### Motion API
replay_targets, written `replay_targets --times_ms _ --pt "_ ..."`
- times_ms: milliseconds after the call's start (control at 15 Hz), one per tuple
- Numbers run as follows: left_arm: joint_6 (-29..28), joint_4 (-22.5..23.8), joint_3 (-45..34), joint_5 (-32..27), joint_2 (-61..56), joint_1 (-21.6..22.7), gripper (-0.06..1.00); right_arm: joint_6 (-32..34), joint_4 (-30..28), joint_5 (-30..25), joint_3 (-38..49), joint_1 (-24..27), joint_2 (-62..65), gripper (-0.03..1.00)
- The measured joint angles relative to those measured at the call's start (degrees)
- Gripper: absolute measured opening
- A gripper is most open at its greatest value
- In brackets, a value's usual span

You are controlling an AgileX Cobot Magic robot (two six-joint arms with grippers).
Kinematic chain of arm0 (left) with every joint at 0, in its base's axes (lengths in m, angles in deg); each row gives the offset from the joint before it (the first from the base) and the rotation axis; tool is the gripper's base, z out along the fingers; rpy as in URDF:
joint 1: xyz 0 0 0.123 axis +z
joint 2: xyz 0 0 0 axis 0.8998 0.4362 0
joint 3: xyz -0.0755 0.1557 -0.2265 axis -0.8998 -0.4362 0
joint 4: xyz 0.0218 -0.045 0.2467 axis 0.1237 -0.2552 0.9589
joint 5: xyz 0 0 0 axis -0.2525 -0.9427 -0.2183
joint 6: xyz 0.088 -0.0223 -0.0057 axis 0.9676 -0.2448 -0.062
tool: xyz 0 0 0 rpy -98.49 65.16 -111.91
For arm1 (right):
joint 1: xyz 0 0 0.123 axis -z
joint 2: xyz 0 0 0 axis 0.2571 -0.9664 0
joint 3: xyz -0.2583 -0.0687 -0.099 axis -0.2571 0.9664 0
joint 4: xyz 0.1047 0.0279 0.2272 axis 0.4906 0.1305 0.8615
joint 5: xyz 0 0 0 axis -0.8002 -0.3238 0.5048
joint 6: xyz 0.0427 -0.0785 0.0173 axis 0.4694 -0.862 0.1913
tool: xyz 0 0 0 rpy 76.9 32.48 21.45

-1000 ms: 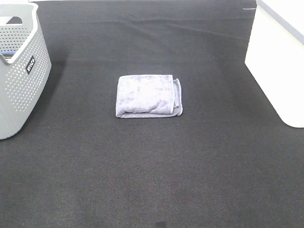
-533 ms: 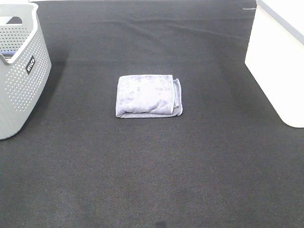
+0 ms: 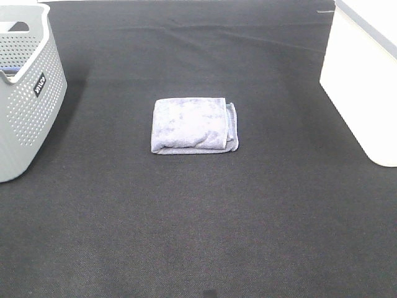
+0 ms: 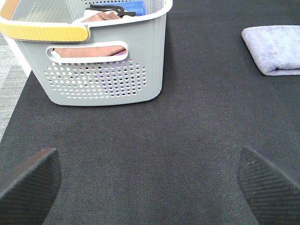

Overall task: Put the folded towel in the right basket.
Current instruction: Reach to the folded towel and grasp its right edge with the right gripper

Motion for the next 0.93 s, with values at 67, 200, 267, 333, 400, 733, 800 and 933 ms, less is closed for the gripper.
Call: replay_targets --times_ms 67,200,267,333,400,733,800,933 --pt "0.0 0.0 0.0 0.0 0.0 0.0 0.97 0.0 0.0 0.0 0.0 0.0 0.0 0.73" --pt "0.0 0.0 0.0 0.0 0.0 0.0 0.97 0.0 0.0 0.0 0.0 0.0 0.0 0.73" --pt "0.0 0.0 0.0 0.0 0.0 0.0 0.97 0.0 0.0 0.0 0.0 0.0 0.0 0.73" --pt "0.0 0.0 0.0 0.0 0.0 0.0 0.97 0.0 0.0 0.0 0.0 0.0 0.0 0.73" --pt "0.0 0.0 0.0 0.0 0.0 0.0 0.97 0.0 0.0 0.0 0.0 0.0 0.0 0.73" --pt "0.0 0.0 0.0 0.0 0.0 0.0 0.97 0.0 0.0 0.0 0.0 0.0 0.0 0.73" --pt "0.0 0.0 0.0 0.0 0.0 0.0 0.97 0.0 0.0 0.0 0.0 0.0 0.0 0.73" --pt "0.0 0.0 0.0 0.0 0.0 0.0 0.97 0.0 0.0 0.0 0.0 0.0 0.0 0.73"
